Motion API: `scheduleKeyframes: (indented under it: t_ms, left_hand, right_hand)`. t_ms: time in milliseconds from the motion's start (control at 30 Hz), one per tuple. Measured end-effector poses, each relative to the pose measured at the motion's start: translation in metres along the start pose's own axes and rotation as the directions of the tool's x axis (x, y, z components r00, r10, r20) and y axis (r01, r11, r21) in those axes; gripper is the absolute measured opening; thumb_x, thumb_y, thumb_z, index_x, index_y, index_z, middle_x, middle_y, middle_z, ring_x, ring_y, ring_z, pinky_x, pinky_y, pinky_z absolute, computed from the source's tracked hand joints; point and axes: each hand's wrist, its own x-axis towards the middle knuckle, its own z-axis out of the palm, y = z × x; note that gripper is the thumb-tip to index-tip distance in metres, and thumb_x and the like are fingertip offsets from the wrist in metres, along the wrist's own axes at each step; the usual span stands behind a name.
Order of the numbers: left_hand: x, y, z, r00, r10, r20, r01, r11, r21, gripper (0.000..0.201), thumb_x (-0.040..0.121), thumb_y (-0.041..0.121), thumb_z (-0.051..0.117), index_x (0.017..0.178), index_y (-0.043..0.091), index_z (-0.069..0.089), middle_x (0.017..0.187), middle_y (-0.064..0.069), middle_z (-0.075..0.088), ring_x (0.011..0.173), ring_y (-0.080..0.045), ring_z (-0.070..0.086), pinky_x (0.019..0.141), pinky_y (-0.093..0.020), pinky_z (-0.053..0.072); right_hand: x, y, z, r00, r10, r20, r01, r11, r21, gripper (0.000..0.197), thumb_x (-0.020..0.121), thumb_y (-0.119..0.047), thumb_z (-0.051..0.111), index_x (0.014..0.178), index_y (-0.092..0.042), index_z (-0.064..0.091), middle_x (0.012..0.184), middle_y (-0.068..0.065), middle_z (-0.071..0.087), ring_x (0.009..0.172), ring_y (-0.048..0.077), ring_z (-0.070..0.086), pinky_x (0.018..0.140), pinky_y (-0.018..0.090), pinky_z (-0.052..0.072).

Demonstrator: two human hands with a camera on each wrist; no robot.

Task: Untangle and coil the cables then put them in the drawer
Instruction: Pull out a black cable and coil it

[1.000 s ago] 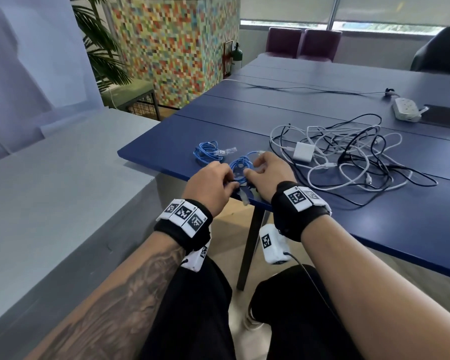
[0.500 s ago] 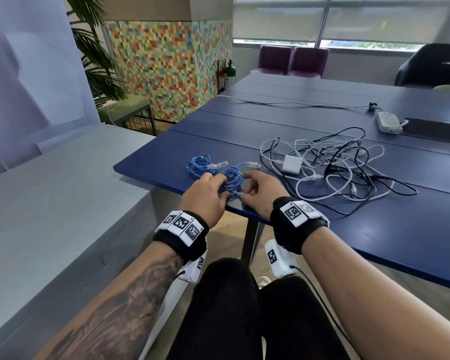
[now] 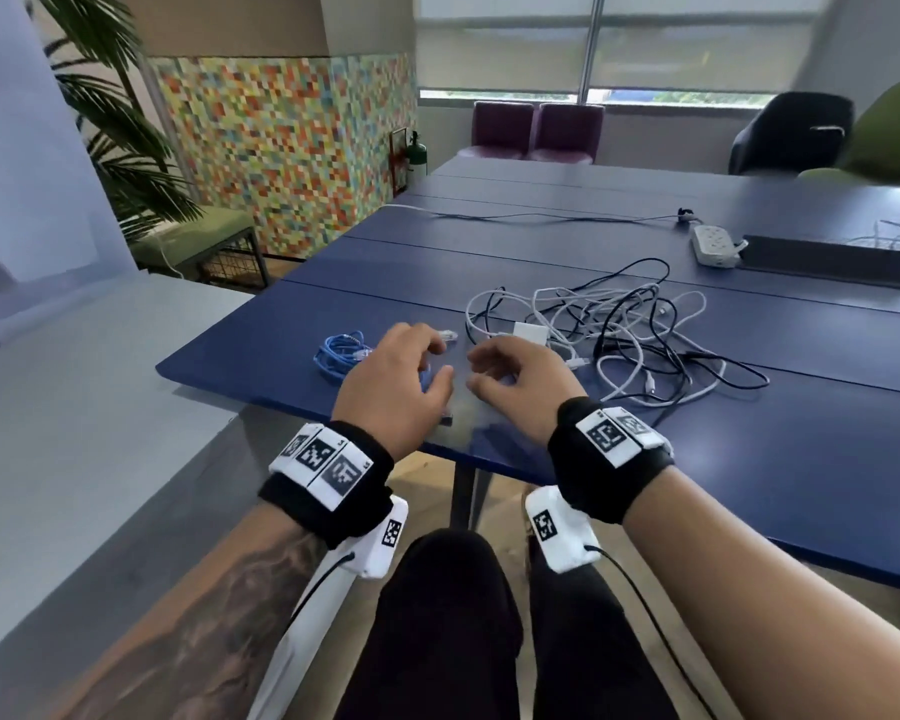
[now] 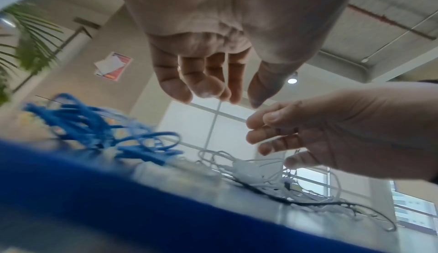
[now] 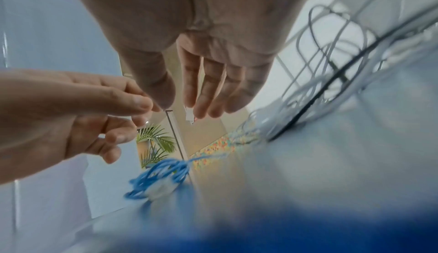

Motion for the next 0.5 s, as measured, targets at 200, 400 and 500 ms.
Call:
scheduleKeyframes:
  t_ms: [200,400,500]
  left_hand:
    - [0.066,0.050,0.031,0.967,0.095,0.236,-0.088,0.995,-0.038,0.011,0.085,0.034,0.064,0.089,0.025,0.058,0.090,0.005,0.059,0.084,-0.016,0.057,0.082,-0.036,0.049]
    - [0.108,0.099,0.060,0.937,0.108,0.331,-0.081,0.992,-0.093,0.021,0.087,0.034,0.067,0.103,0.021,0.061,0.099,0.003,0.066,0.088,-0.017,0.060,0.076,-0.025,0.043]
    - [0.116,0.117,0.072,0.920,0.123,0.372,-0.094,0.991,-0.095,0.029,0.088,0.032,0.067,0.112,0.017,0.061,0.104,0.000,0.066,0.090,-0.018,0.060,0.072,-0.022,0.039]
  right_hand:
    - [0.022,0.011,-0.095,0.939,0.072,-0.336,-0.117,0.986,-0.115,0.019,0.085,-0.019,0.068,0.104,-0.023,0.065,0.092,-0.006,0.067,0.078,0.015,0.062,0.085,0.033,0.054]
    - [0.043,0.035,-0.161,0.946,0.198,-0.256,-0.300,0.832,-0.467,0.048,0.083,-0.007,0.061,0.127,-0.028,0.061,0.132,0.005,0.058,0.103,0.025,0.061,0.091,0.028,0.048]
    - [0.046,0.037,-0.169,0.967,0.185,-0.176,-0.252,0.811,-0.528,0.015,0.083,-0.014,0.072,0.094,-0.024,0.072,0.104,0.006,0.072,0.083,0.020,0.061,0.073,0.023,0.045]
